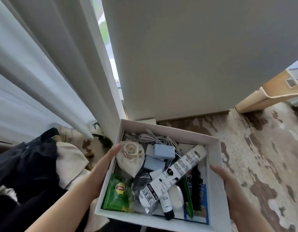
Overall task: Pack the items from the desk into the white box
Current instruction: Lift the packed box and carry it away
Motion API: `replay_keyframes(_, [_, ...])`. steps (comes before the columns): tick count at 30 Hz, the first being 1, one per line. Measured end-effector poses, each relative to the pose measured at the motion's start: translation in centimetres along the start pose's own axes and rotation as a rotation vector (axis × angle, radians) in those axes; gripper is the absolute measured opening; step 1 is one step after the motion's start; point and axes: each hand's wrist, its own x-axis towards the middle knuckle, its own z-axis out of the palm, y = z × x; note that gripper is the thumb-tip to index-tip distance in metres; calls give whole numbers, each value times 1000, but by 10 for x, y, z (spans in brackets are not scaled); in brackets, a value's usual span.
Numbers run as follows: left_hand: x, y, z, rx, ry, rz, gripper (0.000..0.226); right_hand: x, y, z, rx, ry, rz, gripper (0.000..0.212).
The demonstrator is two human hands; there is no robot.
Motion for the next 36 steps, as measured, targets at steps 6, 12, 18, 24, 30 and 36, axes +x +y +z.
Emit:
replay_keyframes(6, [70,7,-16,-8,207,-199,44,106,-54,13,-147,17,209,13])
replay_keyframes(12, [149,-8,-37,201,389,-196,37,224,-87,35,-439,45,302,23])
replay_keyframes(18, [253,-30,-85,427,574,-234,47,335,-81,74,-695,2,353,29])
replay_keyframes(24, [367,-83,-153,553,677,-247,41,451,-52,120,-834,-58,258,37])
replay_keyframes(30, [446,-142,-194,595,784,-232,34,571,-23,149,-928,-4,104,43])
replay_keyframes(36, [505,-167,-217,657,821,-211,31,643,-4,158,-989,14,39,25])
